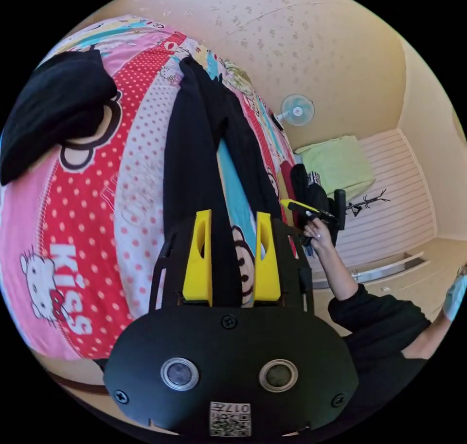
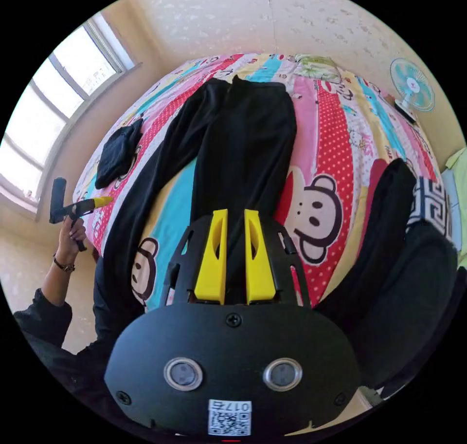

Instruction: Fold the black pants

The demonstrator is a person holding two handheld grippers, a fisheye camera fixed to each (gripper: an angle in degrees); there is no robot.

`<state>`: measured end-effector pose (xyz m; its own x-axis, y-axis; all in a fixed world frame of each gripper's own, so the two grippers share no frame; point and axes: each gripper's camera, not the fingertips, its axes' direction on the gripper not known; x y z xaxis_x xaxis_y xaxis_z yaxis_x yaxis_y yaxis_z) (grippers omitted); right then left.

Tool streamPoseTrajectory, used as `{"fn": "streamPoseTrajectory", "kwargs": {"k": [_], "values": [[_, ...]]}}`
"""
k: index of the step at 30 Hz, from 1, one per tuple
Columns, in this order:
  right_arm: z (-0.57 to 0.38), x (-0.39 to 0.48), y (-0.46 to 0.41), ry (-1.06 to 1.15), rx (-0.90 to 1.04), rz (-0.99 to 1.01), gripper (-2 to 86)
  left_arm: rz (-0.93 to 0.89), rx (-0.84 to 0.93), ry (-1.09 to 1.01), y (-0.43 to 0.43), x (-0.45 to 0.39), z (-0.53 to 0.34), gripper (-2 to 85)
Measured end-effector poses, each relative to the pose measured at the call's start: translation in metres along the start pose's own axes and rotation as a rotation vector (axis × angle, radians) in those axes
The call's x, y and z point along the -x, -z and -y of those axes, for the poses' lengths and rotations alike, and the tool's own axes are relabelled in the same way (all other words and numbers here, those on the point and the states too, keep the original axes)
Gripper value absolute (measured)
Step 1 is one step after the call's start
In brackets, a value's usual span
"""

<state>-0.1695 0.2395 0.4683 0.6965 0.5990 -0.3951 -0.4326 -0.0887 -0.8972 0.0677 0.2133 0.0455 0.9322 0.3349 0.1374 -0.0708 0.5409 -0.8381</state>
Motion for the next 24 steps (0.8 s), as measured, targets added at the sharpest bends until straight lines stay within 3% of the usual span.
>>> {"fn": "streamPoseTrajectory", "kwargs": {"k": [5,8,10,13,15,16,19,21,24], "values": [[-0.092,0.005,-0.011,-0.071,-0.114,0.112,6.4,0.253,0.130,0.106,-0.056,-0.032,-0.057,15.2],[-0.129,0.006,-0.010,-0.123,-0.137,0.211,6.2,0.467,0.069,0.073,-0.065,-0.032,-0.060,12.0],[-0.146,0.011,-0.023,-0.076,-0.057,0.298,6.2,0.528,0.086,0.038,-0.069,-0.027,-0.052,8.8],[-0.163,0.008,-0.033,-0.076,-0.023,0.257,6.1,0.542,0.116,-0.001,-0.064,-0.018,-0.037,7.3],[-0.170,0.002,-0.031,-0.082,-0.042,0.301,6.2,0.428,0.136,-0.030,-0.051,-0.009,-0.028,4.8],[-0.172,-0.003,-0.029,-0.081,-0.049,0.336,6.2,0.287,0.115,0.014,-0.029,0.004,-0.024,3.1],[-0.173,-0.010,-0.017,-0.042,-0.046,0.337,5.8,-0.036,-0.087,0.098,0.060,0.034,-0.033,1.1],[-0.175,-0.013,-0.006,-0.009,-0.078,0.296,5.9,-0.064,-0.186,0.118,0.114,0.049,-0.043,0.7],[-0.171,-0.018,0.001,0.016,-0.122,0.312,6.8,0.087,-0.262,0.170,0.187,0.082,-0.055,0.2]]}}
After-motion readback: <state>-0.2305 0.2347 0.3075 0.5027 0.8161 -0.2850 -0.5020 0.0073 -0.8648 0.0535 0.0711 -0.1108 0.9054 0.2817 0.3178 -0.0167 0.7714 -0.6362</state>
